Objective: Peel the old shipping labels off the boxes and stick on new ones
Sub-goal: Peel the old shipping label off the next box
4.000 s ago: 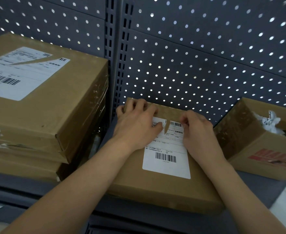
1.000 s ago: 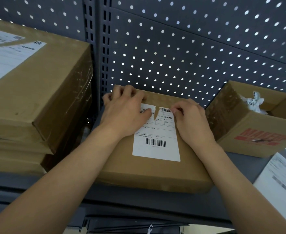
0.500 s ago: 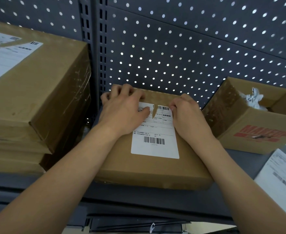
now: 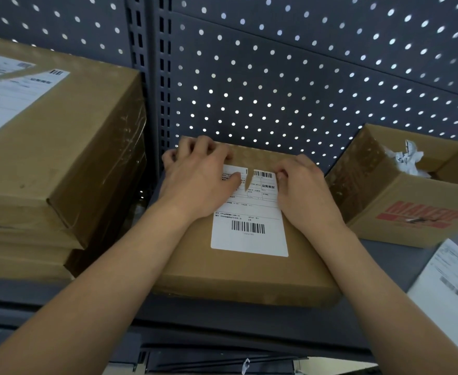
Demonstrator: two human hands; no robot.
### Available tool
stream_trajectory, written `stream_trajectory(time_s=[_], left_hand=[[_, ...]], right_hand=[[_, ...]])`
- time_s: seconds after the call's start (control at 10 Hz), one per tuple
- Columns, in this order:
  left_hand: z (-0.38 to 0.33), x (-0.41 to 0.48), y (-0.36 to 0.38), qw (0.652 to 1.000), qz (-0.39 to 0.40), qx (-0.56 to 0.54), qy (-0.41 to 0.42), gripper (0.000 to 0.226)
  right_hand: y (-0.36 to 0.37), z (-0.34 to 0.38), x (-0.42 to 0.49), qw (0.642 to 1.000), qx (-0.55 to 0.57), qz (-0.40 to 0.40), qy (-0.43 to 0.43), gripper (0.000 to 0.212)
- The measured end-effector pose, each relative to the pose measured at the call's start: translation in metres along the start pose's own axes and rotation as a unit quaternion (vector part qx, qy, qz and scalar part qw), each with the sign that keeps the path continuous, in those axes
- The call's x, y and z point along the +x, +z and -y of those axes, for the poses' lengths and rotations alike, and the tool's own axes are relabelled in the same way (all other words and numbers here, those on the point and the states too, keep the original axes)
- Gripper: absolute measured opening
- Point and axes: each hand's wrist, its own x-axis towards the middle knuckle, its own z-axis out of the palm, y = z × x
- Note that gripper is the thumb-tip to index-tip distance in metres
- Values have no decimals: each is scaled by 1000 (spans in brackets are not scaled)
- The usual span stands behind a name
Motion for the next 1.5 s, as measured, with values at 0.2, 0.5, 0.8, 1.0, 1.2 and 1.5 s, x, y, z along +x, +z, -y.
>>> stream_trajectory(time_s=[0.2,0.5,0.8,1.0,1.2,1.5], left_hand=[[1,1,0,1000,2,3,0,42],[0,1,0,1000,1,5,1,41],[1,0,0,1000,-4,3,4,41],[1,1,0,1000,4,3,2,42],[1,1,-1,1000,9,5,1,43],[0,1,-1,1000,5,3,0,41]], right_hand=[[-1,-1,3,1000,-2,20,-19,13],[2,-5,3,998,63,-5,20,18],[1,-7,1,998,46,-34,7,10],[1,-2,9,999,17,-38,21,17],[7,2,14,996,-83,-12,6,16],[12,2,11,994,-113,9,0,15]])
